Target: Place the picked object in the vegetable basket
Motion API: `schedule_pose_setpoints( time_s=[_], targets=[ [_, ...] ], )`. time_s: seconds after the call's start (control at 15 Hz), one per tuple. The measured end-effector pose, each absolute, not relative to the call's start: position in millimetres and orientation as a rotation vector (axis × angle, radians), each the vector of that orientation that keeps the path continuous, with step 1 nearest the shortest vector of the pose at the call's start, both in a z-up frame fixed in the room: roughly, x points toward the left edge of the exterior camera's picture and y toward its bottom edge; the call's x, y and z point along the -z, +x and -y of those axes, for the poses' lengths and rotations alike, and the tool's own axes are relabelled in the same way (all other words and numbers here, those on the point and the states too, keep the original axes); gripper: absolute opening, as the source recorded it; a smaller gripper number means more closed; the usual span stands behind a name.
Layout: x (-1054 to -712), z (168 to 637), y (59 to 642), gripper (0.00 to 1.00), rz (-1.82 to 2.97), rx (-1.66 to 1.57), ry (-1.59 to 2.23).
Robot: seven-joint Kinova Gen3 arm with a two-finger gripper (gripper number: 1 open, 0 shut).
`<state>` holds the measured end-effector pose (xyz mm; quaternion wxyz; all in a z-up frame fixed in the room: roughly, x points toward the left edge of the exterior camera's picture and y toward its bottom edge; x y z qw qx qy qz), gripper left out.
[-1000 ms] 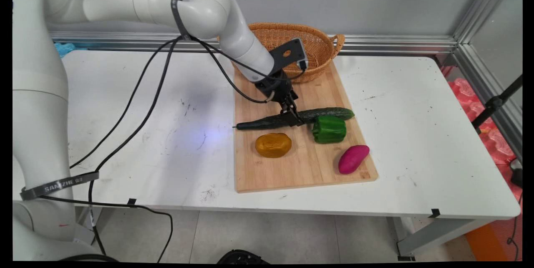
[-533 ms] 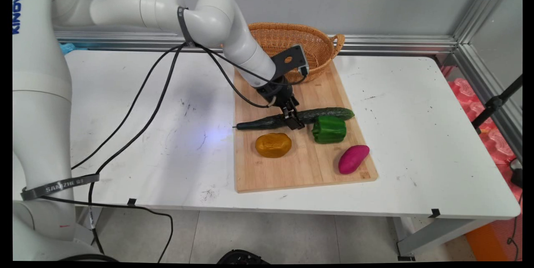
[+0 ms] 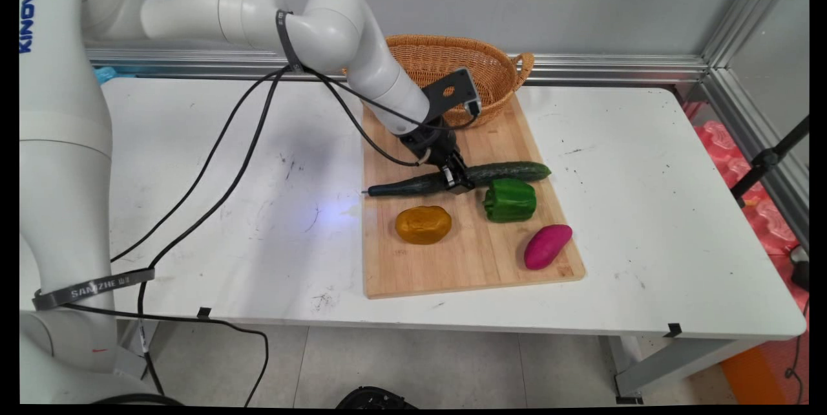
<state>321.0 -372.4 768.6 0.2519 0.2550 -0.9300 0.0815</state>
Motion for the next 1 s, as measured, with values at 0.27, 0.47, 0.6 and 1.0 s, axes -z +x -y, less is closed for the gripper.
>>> schedule_pose_setpoints(
  time_s=[0.27, 0.47, 0.6, 1.0],
  targets=[
    [-795.4, 373.0, 320.8, 0.0, 2.501, -0.235, 0.69],
    [-822.7, 373.7, 321.7, 0.0, 2.48, -0.252, 0.679],
    [-843.8, 375.9, 322.9, 0.0, 2.466, -0.269, 0.67],
    [-899.2, 399.5, 329.8, 0.0, 2.426, -0.374, 0.641]
  ],
)
